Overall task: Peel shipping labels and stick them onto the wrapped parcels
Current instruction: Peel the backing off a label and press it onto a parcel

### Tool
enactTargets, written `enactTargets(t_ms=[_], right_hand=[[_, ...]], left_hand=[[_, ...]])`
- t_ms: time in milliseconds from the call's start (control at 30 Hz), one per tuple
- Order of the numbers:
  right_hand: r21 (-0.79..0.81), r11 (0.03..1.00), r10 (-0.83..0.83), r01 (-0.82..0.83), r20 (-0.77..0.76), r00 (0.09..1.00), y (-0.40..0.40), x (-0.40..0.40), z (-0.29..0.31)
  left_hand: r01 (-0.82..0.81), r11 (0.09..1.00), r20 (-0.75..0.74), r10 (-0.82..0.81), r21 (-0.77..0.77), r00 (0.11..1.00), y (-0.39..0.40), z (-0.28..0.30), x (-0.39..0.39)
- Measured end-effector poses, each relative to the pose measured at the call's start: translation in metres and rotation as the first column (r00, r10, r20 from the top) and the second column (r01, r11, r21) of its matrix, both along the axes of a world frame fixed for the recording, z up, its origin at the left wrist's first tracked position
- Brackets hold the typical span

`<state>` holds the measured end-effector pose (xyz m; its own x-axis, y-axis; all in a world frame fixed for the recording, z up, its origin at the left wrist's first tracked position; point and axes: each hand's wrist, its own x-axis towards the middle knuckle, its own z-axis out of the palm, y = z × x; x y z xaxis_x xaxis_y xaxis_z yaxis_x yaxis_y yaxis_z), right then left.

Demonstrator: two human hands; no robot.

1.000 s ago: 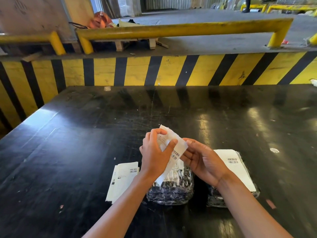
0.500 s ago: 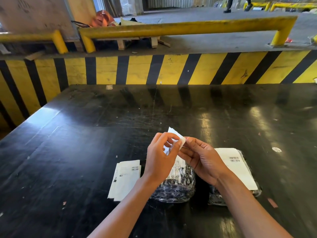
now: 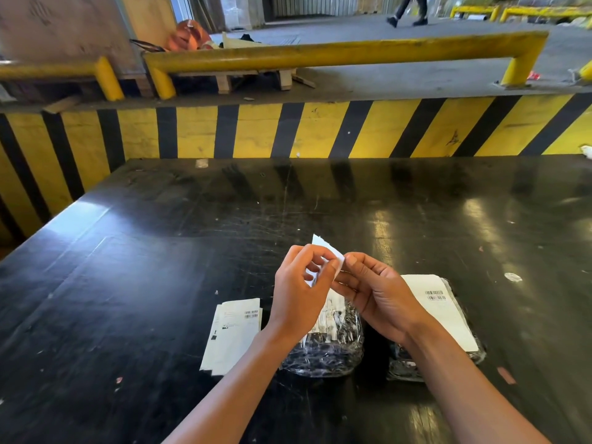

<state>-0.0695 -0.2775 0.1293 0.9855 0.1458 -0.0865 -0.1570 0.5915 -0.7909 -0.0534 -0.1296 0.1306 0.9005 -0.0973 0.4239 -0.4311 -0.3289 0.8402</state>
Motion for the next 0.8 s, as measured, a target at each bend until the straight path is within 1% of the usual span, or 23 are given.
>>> enactTargets(t_ms=[500,800], right_hand=[[-0.041,0.999,0.004,-0.003,0.032,0.999,0.005,-0.001,0.004],[-0.061,0.998,-0.008,0.010,0.044,0.999,0.012,-0.004,0.006]], left_hand=[[-0.016,1.000,0.034,0.016,0.011,0.999,0.005,0.005,-0.001],[-0.024,1.000,0.024,0.024,0.020,0.999,0.010,0.006,-0.005]])
